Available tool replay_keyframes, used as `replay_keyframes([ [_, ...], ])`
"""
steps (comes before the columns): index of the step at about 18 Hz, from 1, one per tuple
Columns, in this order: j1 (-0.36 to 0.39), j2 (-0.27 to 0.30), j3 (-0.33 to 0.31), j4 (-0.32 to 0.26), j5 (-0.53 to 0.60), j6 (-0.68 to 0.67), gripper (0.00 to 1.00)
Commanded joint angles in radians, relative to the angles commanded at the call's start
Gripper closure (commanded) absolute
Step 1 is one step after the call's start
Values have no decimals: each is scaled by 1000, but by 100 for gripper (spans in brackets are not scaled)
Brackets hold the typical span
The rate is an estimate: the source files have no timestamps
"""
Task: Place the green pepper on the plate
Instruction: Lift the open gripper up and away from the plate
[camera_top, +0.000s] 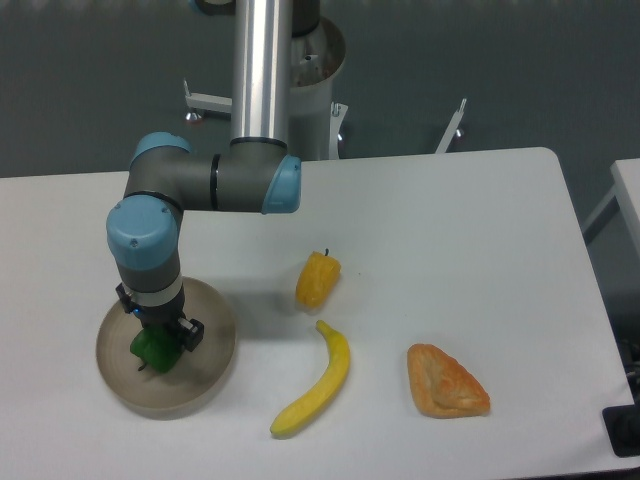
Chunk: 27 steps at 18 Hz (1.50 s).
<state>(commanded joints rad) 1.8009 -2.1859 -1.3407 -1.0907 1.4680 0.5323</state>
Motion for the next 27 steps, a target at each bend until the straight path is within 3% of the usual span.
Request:
replay_keyframes([
  [12, 35, 48, -2, -12, 5, 15, 0],
  [16, 75, 61, -2, -20, 20, 161, 0],
  [20, 133, 83, -3, -51, 142, 303, 0],
  [27, 251, 100, -15, -48, 152, 518, 0],
])
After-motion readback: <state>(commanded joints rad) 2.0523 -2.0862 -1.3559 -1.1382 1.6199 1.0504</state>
